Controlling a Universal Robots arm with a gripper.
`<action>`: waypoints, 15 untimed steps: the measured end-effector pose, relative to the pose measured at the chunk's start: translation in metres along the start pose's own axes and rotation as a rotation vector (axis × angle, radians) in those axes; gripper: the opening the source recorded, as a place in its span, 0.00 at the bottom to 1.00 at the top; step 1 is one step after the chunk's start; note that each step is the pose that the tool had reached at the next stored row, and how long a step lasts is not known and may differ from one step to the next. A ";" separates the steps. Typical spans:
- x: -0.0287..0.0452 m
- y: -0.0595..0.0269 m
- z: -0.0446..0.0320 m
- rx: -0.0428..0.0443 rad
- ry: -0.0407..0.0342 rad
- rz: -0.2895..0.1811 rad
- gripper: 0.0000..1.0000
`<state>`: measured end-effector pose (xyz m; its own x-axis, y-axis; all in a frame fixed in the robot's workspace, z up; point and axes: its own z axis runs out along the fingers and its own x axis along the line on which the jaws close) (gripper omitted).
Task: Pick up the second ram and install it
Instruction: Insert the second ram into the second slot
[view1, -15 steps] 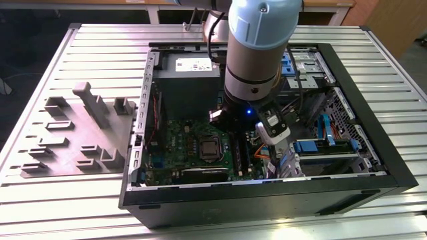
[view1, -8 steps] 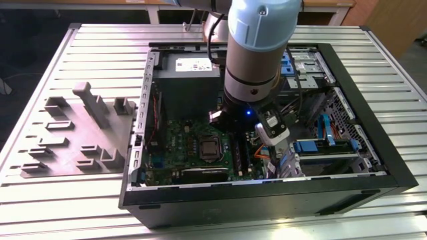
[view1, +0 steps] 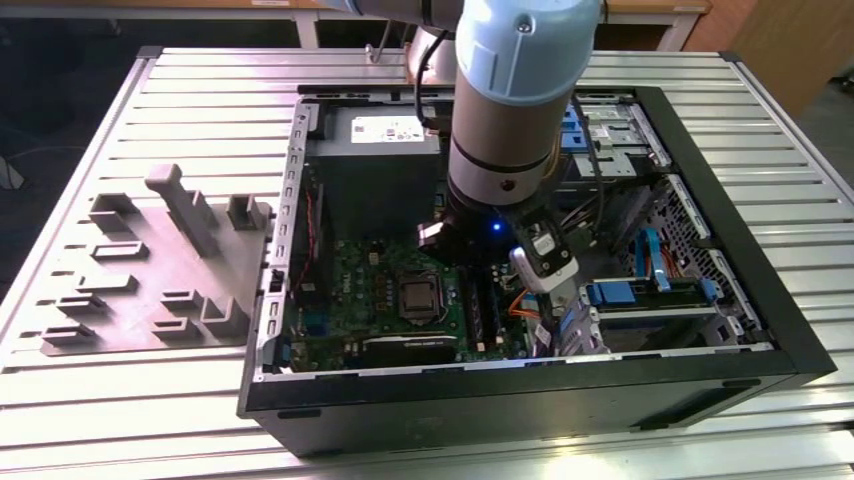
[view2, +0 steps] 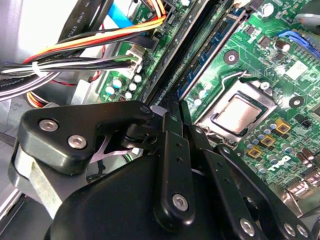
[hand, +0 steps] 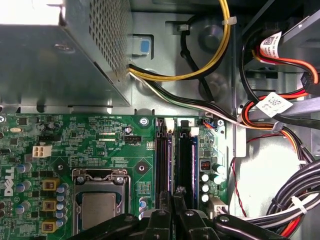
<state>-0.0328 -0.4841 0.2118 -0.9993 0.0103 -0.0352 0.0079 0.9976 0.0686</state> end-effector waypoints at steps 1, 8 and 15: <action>0.0000 -0.0001 0.0006 0.0002 0.0001 0.000 0.13; 0.0001 -0.0001 0.0012 0.0003 0.0001 0.000 0.13; 0.0001 -0.0002 0.0016 0.0004 0.0000 0.000 0.13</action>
<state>-0.0328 -0.4842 0.2102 -0.9993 0.0103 -0.0352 0.0079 0.9976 0.0681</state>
